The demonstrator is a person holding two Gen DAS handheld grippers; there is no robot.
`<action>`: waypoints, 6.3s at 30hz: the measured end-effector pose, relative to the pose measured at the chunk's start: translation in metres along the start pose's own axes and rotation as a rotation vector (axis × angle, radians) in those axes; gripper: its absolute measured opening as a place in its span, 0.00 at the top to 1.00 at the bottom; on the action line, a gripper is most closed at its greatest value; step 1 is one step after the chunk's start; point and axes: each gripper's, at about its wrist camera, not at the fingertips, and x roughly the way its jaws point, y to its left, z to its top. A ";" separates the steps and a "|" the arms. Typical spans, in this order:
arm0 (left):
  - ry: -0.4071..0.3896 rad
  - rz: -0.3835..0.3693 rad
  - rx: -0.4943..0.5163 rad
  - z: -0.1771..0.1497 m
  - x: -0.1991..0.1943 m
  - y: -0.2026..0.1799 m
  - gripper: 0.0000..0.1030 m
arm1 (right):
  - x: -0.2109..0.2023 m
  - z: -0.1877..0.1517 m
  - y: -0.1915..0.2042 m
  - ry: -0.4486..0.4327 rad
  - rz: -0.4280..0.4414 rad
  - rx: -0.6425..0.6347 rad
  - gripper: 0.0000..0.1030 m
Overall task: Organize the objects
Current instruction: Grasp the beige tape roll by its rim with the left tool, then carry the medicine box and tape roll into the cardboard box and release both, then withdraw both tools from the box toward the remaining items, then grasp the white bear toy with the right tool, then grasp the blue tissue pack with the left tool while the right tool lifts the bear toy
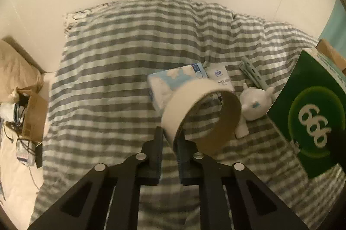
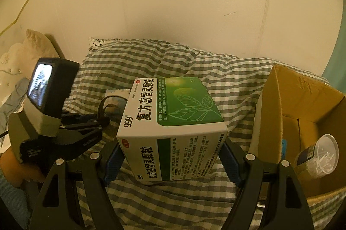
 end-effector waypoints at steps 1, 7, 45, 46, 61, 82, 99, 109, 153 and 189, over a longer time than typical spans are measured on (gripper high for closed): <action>-0.003 -0.001 -0.005 -0.001 -0.006 0.002 0.90 | -0.001 0.002 -0.001 -0.004 0.000 0.002 0.25; -0.042 0.004 -0.022 -0.006 -0.053 0.012 0.92 | -0.038 0.011 -0.002 -0.044 -0.003 0.010 0.25; -0.258 -0.202 0.227 0.058 -0.214 -0.206 0.93 | -0.248 0.070 -0.147 -0.212 -0.205 0.005 0.25; -0.249 -0.208 0.231 0.058 -0.207 -0.212 0.93 | -0.239 0.069 -0.156 -0.199 -0.200 0.022 0.25; -0.127 -0.193 0.267 0.047 -0.111 -0.276 0.93 | -0.149 0.020 -0.248 0.008 -0.282 0.100 0.25; -0.120 -0.159 0.259 0.057 -0.110 -0.257 0.37 | -0.142 0.020 -0.238 -0.064 -0.239 0.157 0.15; -0.332 -0.084 0.138 0.054 -0.238 -0.132 0.09 | -0.209 0.029 -0.161 -0.141 -0.230 0.104 0.11; -0.432 0.002 0.082 0.025 -0.274 -0.038 0.00 | -0.239 0.030 -0.075 -0.241 -0.178 0.065 0.00; -0.128 0.138 -0.042 -0.013 -0.012 0.053 0.00 | 0.064 -0.007 0.033 0.118 -0.050 0.032 0.01; -0.069 0.019 -0.053 0.031 0.050 -0.022 0.00 | 0.040 0.008 0.012 -0.051 -0.109 0.087 0.59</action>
